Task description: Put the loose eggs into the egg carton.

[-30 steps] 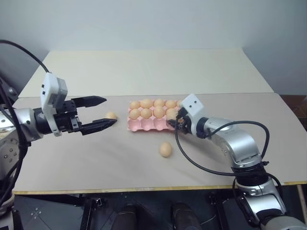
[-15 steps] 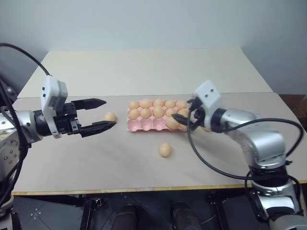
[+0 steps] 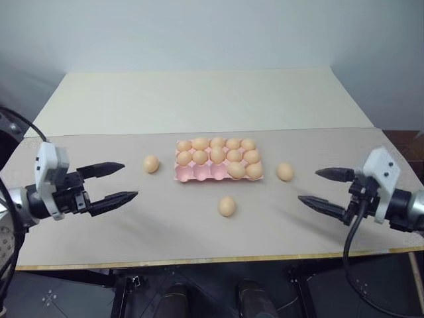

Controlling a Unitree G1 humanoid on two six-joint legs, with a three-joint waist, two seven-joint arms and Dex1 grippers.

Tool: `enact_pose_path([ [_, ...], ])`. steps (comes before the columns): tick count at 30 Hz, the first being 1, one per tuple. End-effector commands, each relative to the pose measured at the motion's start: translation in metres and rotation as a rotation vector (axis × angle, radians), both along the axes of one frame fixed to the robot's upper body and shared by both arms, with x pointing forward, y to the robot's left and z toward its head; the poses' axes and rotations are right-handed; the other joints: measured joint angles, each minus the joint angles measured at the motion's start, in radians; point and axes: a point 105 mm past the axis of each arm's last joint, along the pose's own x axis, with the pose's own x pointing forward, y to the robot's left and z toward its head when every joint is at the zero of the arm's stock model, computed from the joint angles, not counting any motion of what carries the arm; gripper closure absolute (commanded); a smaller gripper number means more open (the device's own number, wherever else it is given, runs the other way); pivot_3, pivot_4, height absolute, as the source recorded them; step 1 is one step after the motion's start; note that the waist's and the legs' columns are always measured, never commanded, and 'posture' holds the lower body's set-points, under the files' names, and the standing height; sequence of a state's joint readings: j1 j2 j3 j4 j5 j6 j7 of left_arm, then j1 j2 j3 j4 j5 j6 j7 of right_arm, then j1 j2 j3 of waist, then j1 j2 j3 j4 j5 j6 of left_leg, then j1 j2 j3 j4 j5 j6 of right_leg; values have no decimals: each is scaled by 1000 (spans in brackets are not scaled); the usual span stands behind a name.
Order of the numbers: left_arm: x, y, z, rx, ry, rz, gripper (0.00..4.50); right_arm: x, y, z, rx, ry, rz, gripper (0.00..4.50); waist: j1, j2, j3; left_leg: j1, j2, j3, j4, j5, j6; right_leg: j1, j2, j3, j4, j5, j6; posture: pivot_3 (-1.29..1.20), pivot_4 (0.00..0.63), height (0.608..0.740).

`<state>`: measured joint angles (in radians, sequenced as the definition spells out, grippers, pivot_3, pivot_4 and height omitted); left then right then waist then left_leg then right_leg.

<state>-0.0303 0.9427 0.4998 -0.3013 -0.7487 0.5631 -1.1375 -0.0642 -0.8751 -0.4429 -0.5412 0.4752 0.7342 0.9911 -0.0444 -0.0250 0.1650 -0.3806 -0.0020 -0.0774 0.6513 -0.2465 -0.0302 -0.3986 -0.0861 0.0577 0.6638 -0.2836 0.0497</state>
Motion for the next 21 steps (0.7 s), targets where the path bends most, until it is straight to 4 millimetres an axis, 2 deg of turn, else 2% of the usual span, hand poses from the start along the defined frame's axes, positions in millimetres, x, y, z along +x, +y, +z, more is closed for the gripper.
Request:
enact_pose_path([
  [1, -2, -4, 13, 14, -64, -11, 0, 7, -2, 12, -14, -64, -20, 45, 1, 0, 0, 2, 0, 0, -1, 0, 0, 2, 0, 0, -1, 0, 0, 0, 150, 740],
  [3, -1, -9, 14, 8, -65, -23, 0, 16, -2, 8, -14, -56, -59, 45, 1, 0, 0, 2, 0, 0, -1, 0, 0, 3, 0, 0, -2, 0, 0, 0, 150, 740],
  [7, 5, -20, 21, -7, -82, -36, 0, 57, -8, -13, -27, -6, -256, 45, 0, 0, 0, 1, 0, 0, -1, 0, 0, 2, 0, 0, -2, 0, 0, 0, 150, 740],
  [13, 10, -28, 30, -22, -103, -51, 0, 101, -15, -38, -20, 16, -456, 45, 0, 0, 0, -5, 0, 0, -1, 0, 0, -5, 0, 0, 0, 0, 0, 0, 150, 740],
  [21, 10, -29, 28, -25, -99, -59, 0, 125, -7, -59, 8, 62, -518, 45, -1, 0, 0, -7, 0, 0, 0, 0, 0, -7, 0, 1, 0, 0, 0, 0, 150, 740],
])
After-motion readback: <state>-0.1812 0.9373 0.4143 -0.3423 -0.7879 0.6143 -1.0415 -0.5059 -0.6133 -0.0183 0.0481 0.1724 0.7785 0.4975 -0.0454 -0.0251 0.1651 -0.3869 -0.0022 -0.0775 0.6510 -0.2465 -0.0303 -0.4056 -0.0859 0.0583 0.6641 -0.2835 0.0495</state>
